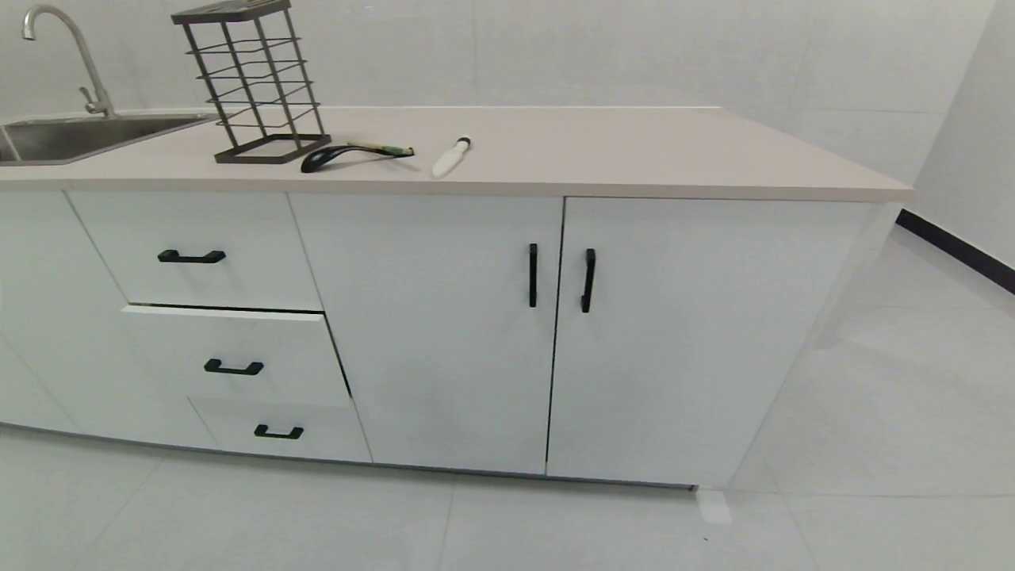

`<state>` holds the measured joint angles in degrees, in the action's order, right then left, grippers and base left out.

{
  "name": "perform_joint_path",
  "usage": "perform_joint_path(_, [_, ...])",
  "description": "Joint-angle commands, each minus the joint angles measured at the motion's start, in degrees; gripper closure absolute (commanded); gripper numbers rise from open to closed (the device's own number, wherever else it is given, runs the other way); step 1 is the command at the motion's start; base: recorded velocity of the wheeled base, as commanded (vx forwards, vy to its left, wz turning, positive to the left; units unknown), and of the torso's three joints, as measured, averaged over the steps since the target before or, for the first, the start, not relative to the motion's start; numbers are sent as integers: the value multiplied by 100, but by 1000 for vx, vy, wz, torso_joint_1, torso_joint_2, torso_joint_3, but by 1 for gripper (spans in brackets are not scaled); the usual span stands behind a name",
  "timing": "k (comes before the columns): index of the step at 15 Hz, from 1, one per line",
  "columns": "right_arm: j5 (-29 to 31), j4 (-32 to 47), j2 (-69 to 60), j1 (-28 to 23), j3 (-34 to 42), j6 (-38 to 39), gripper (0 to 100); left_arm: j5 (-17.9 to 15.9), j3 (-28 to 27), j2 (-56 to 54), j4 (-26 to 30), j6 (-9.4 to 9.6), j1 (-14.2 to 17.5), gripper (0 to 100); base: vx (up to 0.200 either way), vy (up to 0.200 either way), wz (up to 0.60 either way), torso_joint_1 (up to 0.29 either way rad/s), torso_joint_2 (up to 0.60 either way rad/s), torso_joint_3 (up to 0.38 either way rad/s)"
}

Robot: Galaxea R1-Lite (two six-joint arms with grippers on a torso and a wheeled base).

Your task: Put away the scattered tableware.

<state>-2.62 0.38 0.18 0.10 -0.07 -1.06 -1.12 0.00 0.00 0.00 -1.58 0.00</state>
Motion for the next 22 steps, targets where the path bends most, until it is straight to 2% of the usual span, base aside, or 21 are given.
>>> perform_joint_path(1, [7,-3,17,-1,-1,9,100,-2,0,0,0,-9,0,0,0,200,0,2,12,2])
perform_joint_path(3, [-2,-3,17,-1,-1,9,100,-2,0,0,0,-9,0,0,100,0,0,1,1,-1])
perform_joint_path(7, [7,-3,17,-1,-1,9,100,-2,0,0,0,0,0,0,0,0,600,0,8,5])
perform_joint_path(9, [7,-3,17,-1,-1,9,100,-2,0,0,0,-9,0,0,0,200,600,5,2,0])
perform_joint_path(16, [7,-3,17,-1,-1,27,100,-11,0,0,0,27,0,0,0,200,0,1,1,3])
perform_joint_path(22, [7,-3,17,-1,-1,27,100,-11,0,0,0,18,0,0,200,200,0,1,2,4])
